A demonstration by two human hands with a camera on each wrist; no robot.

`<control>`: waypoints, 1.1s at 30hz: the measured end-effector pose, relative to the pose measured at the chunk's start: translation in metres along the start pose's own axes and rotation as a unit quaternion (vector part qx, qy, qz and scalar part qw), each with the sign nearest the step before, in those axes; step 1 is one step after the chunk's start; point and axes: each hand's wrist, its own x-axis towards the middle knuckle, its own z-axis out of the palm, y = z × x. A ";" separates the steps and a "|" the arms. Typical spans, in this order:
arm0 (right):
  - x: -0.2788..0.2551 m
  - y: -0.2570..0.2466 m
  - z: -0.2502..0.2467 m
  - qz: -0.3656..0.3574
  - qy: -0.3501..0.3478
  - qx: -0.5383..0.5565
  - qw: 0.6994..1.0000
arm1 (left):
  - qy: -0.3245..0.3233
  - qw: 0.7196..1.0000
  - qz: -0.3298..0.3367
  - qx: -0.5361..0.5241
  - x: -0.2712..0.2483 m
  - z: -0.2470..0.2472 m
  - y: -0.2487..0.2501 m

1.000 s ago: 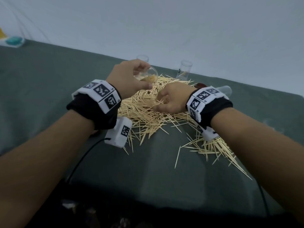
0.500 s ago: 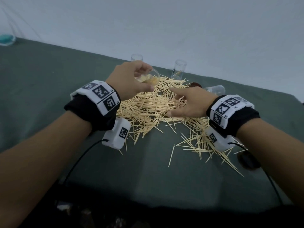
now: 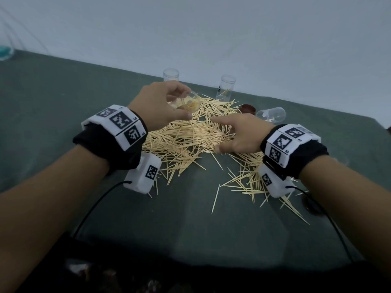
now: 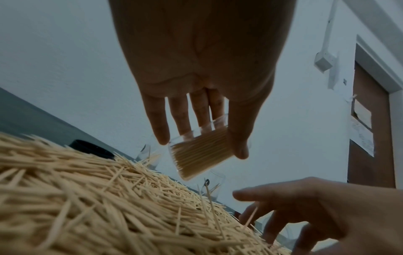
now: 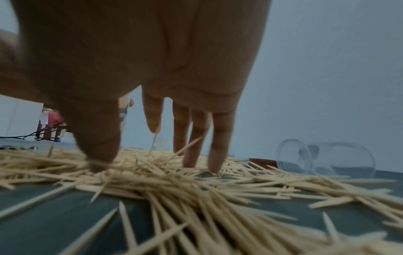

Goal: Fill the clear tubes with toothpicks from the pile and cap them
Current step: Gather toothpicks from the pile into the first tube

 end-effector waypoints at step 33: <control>0.007 -0.025 0.009 -0.006 0.031 -0.005 0.999 | -0.005 1.000 -0.002 0.004 -0.005 -0.001 0.006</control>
